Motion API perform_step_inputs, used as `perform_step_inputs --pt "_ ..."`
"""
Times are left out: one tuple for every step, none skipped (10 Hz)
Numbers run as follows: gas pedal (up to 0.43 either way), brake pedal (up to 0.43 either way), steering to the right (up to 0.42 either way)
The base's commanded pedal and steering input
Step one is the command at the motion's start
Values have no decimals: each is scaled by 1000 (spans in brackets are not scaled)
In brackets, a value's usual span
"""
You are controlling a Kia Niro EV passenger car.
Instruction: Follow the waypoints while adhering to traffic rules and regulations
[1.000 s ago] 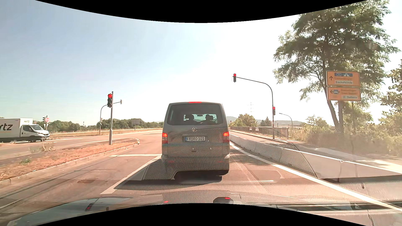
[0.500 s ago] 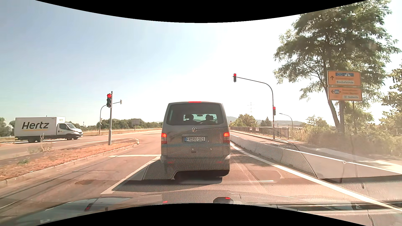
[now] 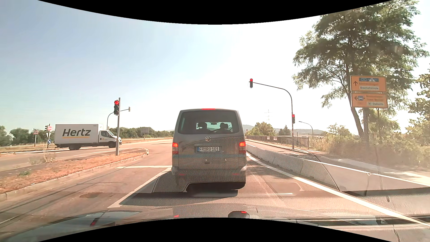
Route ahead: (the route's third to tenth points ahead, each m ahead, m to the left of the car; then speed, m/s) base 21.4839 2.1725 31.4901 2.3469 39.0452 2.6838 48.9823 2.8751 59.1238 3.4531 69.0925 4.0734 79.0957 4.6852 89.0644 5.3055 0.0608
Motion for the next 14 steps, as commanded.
perform_step_inputs --pt "0 140 -4" --pt "0 146 -4" --pt "0 159 -4" --pt "0 171 -4" --pt "0 171 -4" --pt "0 183 -4" --pt "0 189 -4" --pt "0 189 -4" --pt "0 195 -4" --pt "0 195 -4" --pt "0 195 -4" --pt "0 195 -4" --pt "0 201 -4" --pt "0 201 -4"
